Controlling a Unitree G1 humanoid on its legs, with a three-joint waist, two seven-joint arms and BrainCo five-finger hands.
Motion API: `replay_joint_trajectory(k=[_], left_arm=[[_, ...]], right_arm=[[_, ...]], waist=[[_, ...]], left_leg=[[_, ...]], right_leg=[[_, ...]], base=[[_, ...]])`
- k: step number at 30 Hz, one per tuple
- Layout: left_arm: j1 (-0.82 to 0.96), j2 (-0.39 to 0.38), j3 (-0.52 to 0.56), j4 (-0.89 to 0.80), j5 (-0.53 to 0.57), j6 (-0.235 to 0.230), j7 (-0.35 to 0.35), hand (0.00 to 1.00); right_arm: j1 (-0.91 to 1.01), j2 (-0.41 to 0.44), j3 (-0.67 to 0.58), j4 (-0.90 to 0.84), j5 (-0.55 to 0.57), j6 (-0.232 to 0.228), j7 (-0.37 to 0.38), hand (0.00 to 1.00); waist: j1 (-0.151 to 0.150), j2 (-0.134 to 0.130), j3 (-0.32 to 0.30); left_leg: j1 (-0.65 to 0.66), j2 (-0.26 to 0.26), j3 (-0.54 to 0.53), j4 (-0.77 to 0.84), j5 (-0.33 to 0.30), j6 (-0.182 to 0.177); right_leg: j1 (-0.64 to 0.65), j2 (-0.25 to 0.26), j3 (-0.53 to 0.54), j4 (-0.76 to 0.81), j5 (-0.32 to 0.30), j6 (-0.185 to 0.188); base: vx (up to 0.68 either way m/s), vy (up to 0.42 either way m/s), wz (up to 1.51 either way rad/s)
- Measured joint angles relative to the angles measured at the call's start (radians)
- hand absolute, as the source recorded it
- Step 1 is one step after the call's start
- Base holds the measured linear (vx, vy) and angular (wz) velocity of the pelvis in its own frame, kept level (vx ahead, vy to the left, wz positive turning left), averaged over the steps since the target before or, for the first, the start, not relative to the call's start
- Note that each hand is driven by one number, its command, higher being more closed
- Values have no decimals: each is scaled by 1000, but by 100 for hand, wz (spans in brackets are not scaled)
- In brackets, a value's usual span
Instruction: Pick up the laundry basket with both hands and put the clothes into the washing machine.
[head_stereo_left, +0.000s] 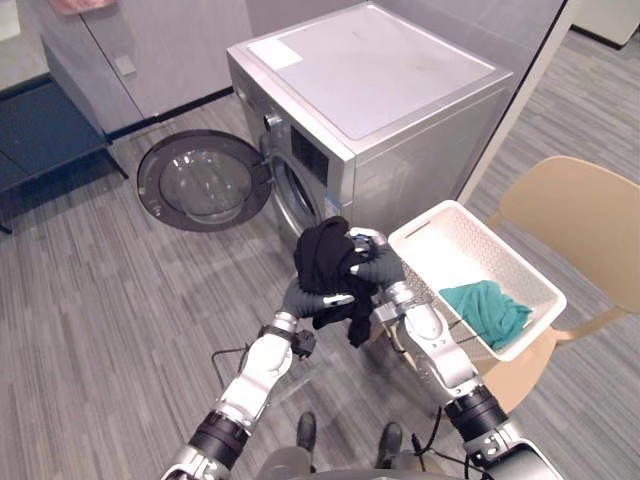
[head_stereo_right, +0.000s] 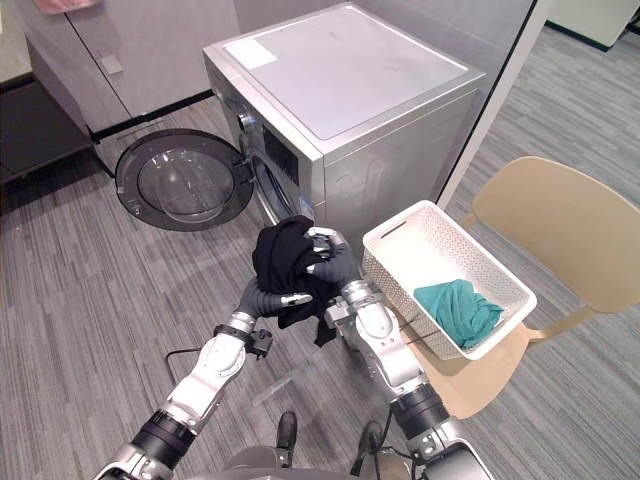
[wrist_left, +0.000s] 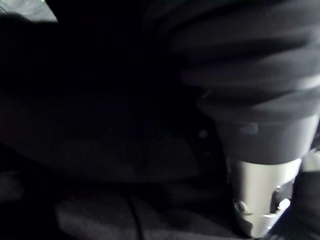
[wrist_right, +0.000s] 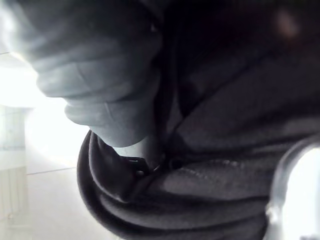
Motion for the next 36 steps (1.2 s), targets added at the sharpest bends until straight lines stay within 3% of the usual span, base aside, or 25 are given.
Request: replay_joint_trajectory(k=[1, 4, 5, 9, 16, 18, 21, 22, 27, 30, 35, 36], left_arm=[[-14, 1, -3, 16, 2, 0, 1, 100], [-47, 15, -13, 35, 13, 2, 10, 100], [-57, 19, -20, 41, 15, 2, 22, 100], [-65, 22, -30, 55, 45, 3, 71, 100], [-60, 26, -30, 59, 47, 4, 86, 100], [-43, 23, -19, 59, 48, 2, 83, 100], [21, -16, 77, 58, 46, 3, 71, 100], [47, -21, 116, 58, 46, 4, 69, 100], [180, -22, 231, 59, 47, 12, 66, 100], [244, -31, 289, 106, 41, 20, 65, 100], [266, -61, 327, 216, -26, 24, 50, 100], [267, -73, 331, 253, -44, 26, 40, 100]], right_arm=[[-2, -1, 6, 0, 24, 0, 1, 100], [-28, -12, 48, 2, 57, 0, 1, 100], [-37, -17, 53, 3, 64, 0, 0, 0], [-59, -44, 89, 3, 101, 0, -2, 0], [-44, -86, 103, -12, 97, -5, -2, 0], [6, -86, 74, -57, 27, -4, -3, 0], [126, -88, -10, -186, -177, -5, -8, 0], [175, -96, -45, -234, -284, -13, -25, 0], [317, -108, -200, -269, -569, -42, -96, 0], [369, -113, -217, -177, -656, -41, -105, 0], [371, -103, -225, 124, -687, -20, -86, 0], [370, -100, -238, 221, -686, -12, -87, 0]], waist=[[1, 0, -7], [1, 1, -8], [1, 0, -8], [2, 2, -19], [1, 0, -22], [3, 0, -22], [0, 0, -22], [-2, 0, -22], [-5, -4, -26], [-2, -7, -28], [1, -1, -20], [-1, -4, -20]], left_leg=[[-2, 0, -3, 0, 2, -2], [-3, 12, -7, 0, 6, -9], [-4, 15, -8, 0, 8, -12], [-3, 26, -15, 0, 11, -16], [-2, 41, -20, 0, 14, -22], [-2, 45, -20, -1, 14, -22], [1, 48, -18, -2, 14, -22], [3, 49, -15, -2, 14, -22], [20, 51, -4, -6, 12, -23], [21, 53, -2, -11, 13, -23], [-41, 49, -24, 6, 8, -24], [-77, 54, 74, 20, -43, 81]], right_leg=[[1, 4, -1, -6, 3, -4], [4, 19, -3, -15, 10, -14], [9, 24, -4, -28, 18, -18], [36, 49, -9, -84, 44, -32], [61, 77, -11, -138, 67, -49], [62, 80, -11, -138, 67, -49], [62, 83, -8, -137, 67, -49], [63, 86, -5, -137, 67, -49], [73, 88, 6, -138, 63, -44], [72, 88, 6, -138, 63, -43], [67, 79, -74, -137, 51, -47], [55, 54, -123, -135, 44, -38]], base=[[0, 0, 0], [0, 0, 0], [0, 0, 0], [0, 0, 0], [0, 0, 0], [0, 0, 0], [12, 17, -2], [12, 26, -6], [-4, 37, -6], [-33, 36, -1], [-72, 24, 47], [-16, 45, 97]])
